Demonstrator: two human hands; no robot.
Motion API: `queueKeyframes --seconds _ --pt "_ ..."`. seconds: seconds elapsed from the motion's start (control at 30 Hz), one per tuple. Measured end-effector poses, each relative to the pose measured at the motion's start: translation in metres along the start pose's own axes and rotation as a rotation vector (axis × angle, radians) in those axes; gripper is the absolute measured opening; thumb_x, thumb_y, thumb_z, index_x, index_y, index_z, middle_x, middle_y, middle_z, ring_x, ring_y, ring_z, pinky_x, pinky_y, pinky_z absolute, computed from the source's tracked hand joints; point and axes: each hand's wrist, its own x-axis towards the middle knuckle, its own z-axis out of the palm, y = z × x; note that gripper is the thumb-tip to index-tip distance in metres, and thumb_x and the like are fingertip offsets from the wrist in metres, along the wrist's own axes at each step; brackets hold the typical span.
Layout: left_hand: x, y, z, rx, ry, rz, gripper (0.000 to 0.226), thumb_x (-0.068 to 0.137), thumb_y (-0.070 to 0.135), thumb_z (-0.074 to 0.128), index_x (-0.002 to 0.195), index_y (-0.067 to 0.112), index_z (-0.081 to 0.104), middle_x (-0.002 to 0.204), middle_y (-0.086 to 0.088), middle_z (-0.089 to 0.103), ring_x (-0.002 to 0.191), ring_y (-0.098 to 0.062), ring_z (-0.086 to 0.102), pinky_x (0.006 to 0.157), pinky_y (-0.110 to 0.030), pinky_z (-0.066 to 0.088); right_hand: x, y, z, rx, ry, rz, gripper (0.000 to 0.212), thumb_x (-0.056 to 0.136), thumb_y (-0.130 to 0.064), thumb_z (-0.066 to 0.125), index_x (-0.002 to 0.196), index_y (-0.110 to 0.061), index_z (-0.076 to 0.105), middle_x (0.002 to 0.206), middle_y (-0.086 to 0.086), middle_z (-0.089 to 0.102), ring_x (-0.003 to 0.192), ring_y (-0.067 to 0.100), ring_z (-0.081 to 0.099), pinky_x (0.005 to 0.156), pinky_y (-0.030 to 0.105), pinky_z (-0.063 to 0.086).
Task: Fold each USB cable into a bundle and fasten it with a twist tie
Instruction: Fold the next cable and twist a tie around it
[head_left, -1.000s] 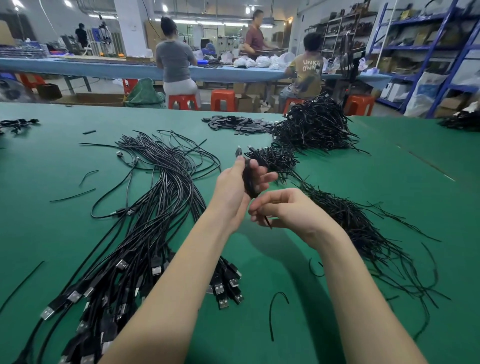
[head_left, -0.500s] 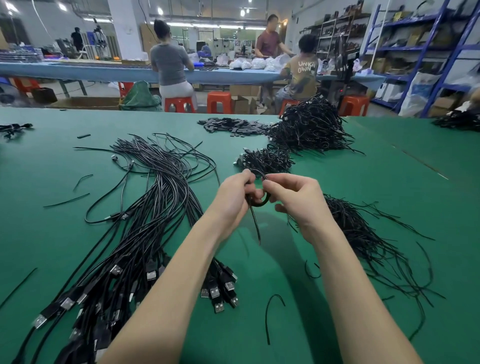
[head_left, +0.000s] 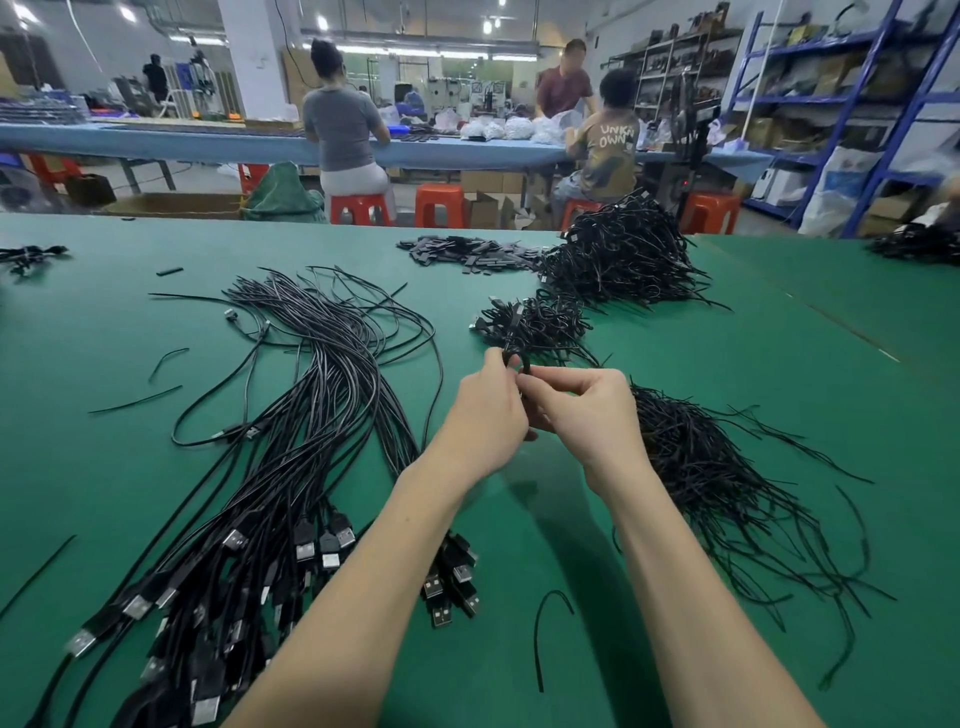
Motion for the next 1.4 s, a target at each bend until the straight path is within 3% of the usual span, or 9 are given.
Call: queueKeyframes --seconds 0.2,0.4,0.5,0.67,0.83,1.0,1.2,1.27,1.4 --pt "0.001 -0.003 0.01 0.182 -0.04 0.037 0.014 0.101 0.011 0.035 0.09 0.018 0.032 0.074 0.0 0.05 0.061 -0.015 0.05 0.053 -0.032 0.036 0.003 -0.005 -0.007 -0.041 -0.086 0.03 0.014 0.091 -0.026 0.074 0.084 -0.015 0.08 0.07 -0.003 0.075 0.056 0.008 0.069 0.06 0.022 0.056" --pt "-0.002 -0.008 0.016 0.244 -0.051 0.085 0.008 0.1 0.011 0.032 0.097 0.017 0.035 0.077 -0.003 0.052 0.071 -0.032 0.052 0.063 -0.039 0.04 0.008 0.0 -0.011 -0.267 0.102 -0.072 0.022 0.08 -0.049 0.081 0.091 -0.03 0.077 0.077 -0.013 0.074 0.068 0.004 0.065 0.067 0.026 0.051" --pt "-0.003 -0.006 0.017 0.249 -0.073 0.121 0.009 0.1 0.011 0.033 0.095 0.017 0.034 0.08 -0.005 0.052 0.072 -0.033 0.05 0.064 -0.038 0.038 0.007 -0.001 -0.016 -0.032 -0.017 0.027 0.014 0.085 -0.035 0.081 0.091 -0.022 0.078 0.073 -0.008 0.072 0.056 0.008 0.057 0.052 0.02 0.045" --pt "-0.005 -0.002 0.024 0.001 -0.166 0.064 0.004 0.103 0.015 0.033 0.107 0.018 0.032 0.081 -0.008 0.058 0.069 -0.03 0.053 0.06 -0.037 0.037 0.01 -0.001 -0.018 0.063 0.036 0.003 0.017 0.082 -0.011 0.082 0.068 -0.019 0.078 0.059 -0.005 0.068 0.048 0.004 0.055 0.051 0.017 0.046" --pt "-0.001 -0.001 0.025 -0.306 -0.209 -0.119 0.006 0.105 0.022 0.033 0.104 0.02 0.028 0.09 -0.014 0.059 0.073 -0.025 0.053 0.064 -0.04 0.049 0.013 0.005 -0.023 0.016 0.061 -0.022 0.012 0.084 -0.015 0.08 0.072 -0.016 0.078 0.051 0.001 0.059 0.05 0.02 0.05 0.06 0.033 0.046" --pt "-0.003 -0.006 0.027 -0.27 -0.091 -0.109 0.016 0.101 0.027 0.038 0.087 0.029 0.032 0.088 -0.007 0.065 0.071 -0.024 0.051 0.068 -0.046 0.049 0.011 0.005 -0.024 0.053 0.068 0.011 0.017 0.086 -0.016 0.079 0.07 -0.019 0.077 0.051 -0.001 0.058 0.043 0.011 0.049 0.053 0.028 0.042" --pt "-0.008 -0.014 0.04 -0.398 0.013 -0.196 0.014 0.102 0.023 0.04 0.087 0.024 0.039 0.074 0.004 0.058 0.06 -0.015 0.046 0.055 -0.031 0.035 0.01 0.003 -0.026 0.083 -0.001 0.071 0.009 0.09 -0.014 0.076 0.082 -0.014 0.075 0.059 0.0 0.068 0.049 0.012 0.063 0.051 0.019 0.05" --pt "-0.011 -0.016 0.043 -0.504 0.035 -0.266 0.012 0.101 0.016 0.041 0.089 0.02 0.04 0.073 0.002 0.059 0.049 -0.007 0.043 0.046 -0.022 0.034 0.012 0.001 -0.035 -0.059 -0.011 0.096 0.008 0.092 -0.021 0.074 0.087 -0.015 0.072 0.071 -0.001 0.073 0.054 0.01 0.069 0.049 0.019 0.05" --pt "-0.014 -0.026 0.037 -0.663 0.102 -0.402 0.01 0.1 0.011 0.042 0.091 0.016 0.041 0.078 -0.003 0.058 0.043 -0.003 0.039 0.038 -0.016 0.029 0.016 -0.001 -0.06 -0.826 -0.014 0.143 0.007 0.083 -0.035 0.077 0.082 -0.028 0.077 0.07 -0.007 0.073 0.068 0.007 0.068 0.056 0.022 0.047"
